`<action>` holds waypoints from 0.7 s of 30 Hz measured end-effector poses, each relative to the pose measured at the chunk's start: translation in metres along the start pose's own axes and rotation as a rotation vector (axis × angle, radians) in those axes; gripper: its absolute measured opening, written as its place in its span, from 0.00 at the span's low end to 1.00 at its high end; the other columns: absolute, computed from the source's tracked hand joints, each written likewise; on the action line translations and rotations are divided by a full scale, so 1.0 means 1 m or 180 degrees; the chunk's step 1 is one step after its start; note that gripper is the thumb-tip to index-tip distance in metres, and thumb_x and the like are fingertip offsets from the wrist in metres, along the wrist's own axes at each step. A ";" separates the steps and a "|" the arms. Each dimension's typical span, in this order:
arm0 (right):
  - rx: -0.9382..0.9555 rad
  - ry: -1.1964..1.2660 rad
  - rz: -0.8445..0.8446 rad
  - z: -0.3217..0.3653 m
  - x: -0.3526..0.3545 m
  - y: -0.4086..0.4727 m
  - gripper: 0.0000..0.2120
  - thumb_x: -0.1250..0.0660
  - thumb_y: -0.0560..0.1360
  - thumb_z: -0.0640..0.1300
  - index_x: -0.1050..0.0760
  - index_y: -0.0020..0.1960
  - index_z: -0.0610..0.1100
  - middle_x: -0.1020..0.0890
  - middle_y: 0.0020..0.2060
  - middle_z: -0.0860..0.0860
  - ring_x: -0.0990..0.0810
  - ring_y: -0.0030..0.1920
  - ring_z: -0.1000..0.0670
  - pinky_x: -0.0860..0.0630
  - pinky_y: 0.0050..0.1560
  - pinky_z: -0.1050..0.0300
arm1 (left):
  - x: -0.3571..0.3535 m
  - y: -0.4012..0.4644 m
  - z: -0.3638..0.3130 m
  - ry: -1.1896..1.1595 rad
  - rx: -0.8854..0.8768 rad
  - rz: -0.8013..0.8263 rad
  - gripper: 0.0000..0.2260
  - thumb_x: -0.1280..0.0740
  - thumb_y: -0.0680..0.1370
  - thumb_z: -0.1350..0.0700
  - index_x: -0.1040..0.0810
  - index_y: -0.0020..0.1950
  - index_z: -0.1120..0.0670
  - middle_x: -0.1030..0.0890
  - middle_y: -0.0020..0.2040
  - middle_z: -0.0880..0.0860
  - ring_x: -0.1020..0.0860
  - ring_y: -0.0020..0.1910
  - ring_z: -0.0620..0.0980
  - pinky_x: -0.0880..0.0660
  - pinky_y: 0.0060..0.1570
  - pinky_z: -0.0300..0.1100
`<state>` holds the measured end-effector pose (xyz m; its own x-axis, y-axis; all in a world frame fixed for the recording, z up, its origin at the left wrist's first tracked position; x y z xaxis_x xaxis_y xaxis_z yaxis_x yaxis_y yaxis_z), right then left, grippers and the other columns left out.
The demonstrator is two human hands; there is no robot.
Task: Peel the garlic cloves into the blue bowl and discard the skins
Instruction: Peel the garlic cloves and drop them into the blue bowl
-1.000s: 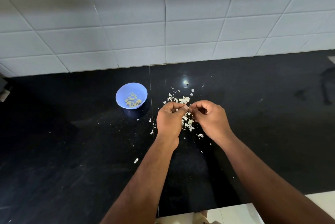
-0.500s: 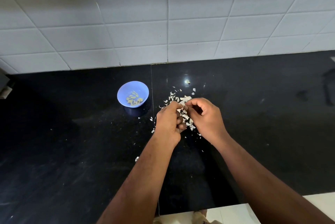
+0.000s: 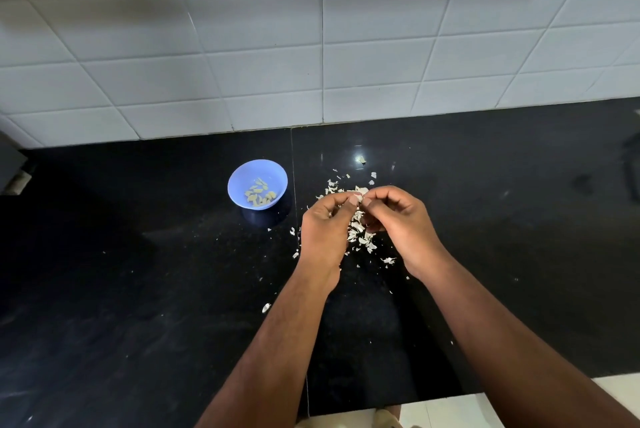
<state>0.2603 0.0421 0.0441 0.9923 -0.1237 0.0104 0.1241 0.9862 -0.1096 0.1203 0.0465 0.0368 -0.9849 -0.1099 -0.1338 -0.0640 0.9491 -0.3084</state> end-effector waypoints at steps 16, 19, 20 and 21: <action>0.0377 -0.1174 0.0037 0.005 0.000 0.002 0.06 0.26 0.79 0.41 0.13 0.49 0.51 0.15 0.36 0.59 0.20 0.33 0.59 0.27 0.35 0.66 | 0.006 0.000 0.002 0.0317 0.0047 -0.0264 0.03 0.24 0.79 0.55 0.12 0.47 0.49 0.12 0.43 0.42 0.16 0.44 0.37 0.24 0.48 0.32; 0.0474 -0.1275 -0.0029 0.006 -0.003 0.002 0.05 0.25 0.78 0.43 0.14 0.48 0.53 0.14 0.41 0.56 0.17 0.37 0.55 0.22 0.37 0.57 | 0.004 -0.002 0.003 -0.0045 0.0371 -0.0187 0.03 0.26 0.81 0.56 0.12 0.49 0.52 0.19 0.32 0.42 0.31 0.26 0.41 0.32 0.30 0.37; 0.0391 -0.0994 -0.0055 0.005 -0.004 0.001 0.04 0.25 0.78 0.43 0.13 0.48 0.51 0.13 0.40 0.54 0.18 0.37 0.53 0.23 0.36 0.56 | 0.004 -0.003 0.003 -0.0205 0.0465 -0.0170 0.03 0.26 0.81 0.56 0.13 0.50 0.53 0.22 0.31 0.43 0.35 0.25 0.41 0.36 0.27 0.38; 0.0251 -0.0560 -0.0134 0.005 -0.006 -0.001 0.03 0.25 0.78 0.42 0.13 0.49 0.49 0.13 0.40 0.51 0.19 0.37 0.53 0.25 0.34 0.58 | 0.003 -0.003 0.002 -0.0381 0.0545 -0.0177 0.03 0.26 0.81 0.57 0.13 0.51 0.53 0.23 0.31 0.44 0.36 0.25 0.42 0.37 0.25 0.37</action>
<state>0.2542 0.0424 0.0486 0.9706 -0.1507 0.1875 0.1585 0.9870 -0.0274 0.1178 0.0423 0.0353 -0.9538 -0.2047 -0.2198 -0.0795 0.8777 -0.4727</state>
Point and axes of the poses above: each hand's wrist, its own y-axis towards the middle knuckle, its own x-axis out of the back of the hand, z = x × y, the point moved 2 cm from there along y, towards the middle knuckle
